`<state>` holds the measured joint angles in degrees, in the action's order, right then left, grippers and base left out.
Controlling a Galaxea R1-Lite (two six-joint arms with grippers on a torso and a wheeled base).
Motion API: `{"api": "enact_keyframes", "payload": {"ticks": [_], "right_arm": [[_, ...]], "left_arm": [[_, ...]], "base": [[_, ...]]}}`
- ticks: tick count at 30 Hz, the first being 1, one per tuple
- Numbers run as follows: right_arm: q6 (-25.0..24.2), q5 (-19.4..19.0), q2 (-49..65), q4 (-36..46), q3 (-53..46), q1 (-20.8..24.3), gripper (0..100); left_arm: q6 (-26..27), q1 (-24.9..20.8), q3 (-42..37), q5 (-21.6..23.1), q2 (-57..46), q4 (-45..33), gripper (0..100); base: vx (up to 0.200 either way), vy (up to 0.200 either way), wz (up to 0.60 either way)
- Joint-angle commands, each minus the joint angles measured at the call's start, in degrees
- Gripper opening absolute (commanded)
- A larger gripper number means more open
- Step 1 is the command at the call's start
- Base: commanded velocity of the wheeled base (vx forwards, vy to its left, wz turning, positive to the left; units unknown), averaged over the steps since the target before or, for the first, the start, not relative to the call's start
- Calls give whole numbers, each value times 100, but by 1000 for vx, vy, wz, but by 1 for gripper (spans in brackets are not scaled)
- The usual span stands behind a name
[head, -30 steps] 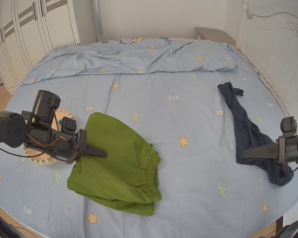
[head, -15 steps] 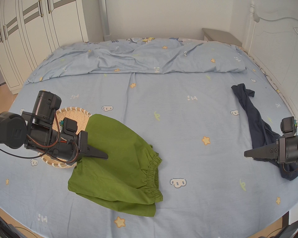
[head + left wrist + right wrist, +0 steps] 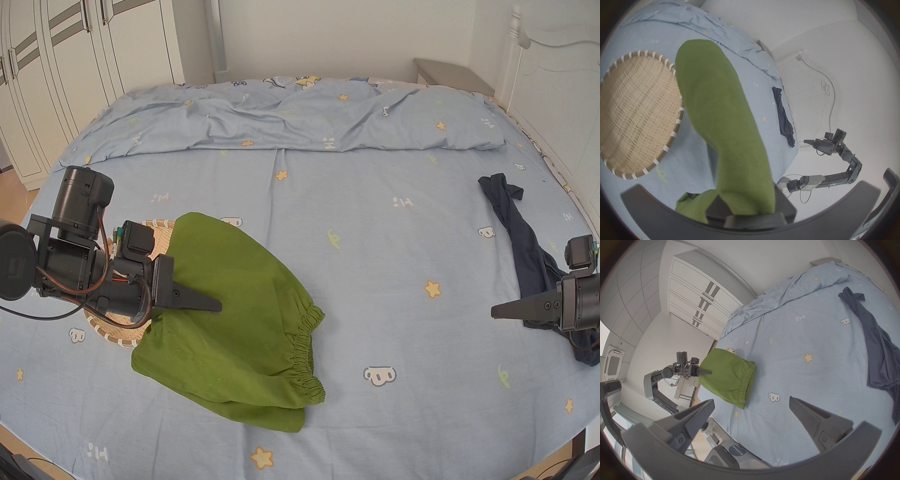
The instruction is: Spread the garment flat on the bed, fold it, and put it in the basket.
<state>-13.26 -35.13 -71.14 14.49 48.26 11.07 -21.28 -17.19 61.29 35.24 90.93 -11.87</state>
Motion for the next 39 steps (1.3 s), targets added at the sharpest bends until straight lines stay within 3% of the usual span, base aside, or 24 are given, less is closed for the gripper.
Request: {"api": "enact_keyframes", "payload": {"ticks": [1, 15, 19, 26, 29, 39], "right_arm": [[-1, -2, 4, 1, -27, 36, 100], [-1, 182, 22, -17, -19, 106, 100], [-1, 191, 48, -43, -27, 141, 100], [-1, 191, 57, -34, -27, 141, 100], [-1, 191, 145, -8, -10, 141, 100], [-1, 191, 197, 1, -1, 106, 100]], "left_arm": [[634, -21, 67, 0, -207, 10, 0], [1346, 365, 1165, -88, 13, 124, 0], [1434, 655, 1192, -395, 30, 572, 0], [1214, 1235, 875, -598, 13, 2075, 0], [555, 1394, 744, -580, 13, 2734, 0], [353, 1912, 462, -589, -5, 2928, 0]], "base": [[0, 0, 0], [0, 0, 0], [0, 0, 0], [0, 0, 0], [0, 0, 0], [0, 0, 0]]}}
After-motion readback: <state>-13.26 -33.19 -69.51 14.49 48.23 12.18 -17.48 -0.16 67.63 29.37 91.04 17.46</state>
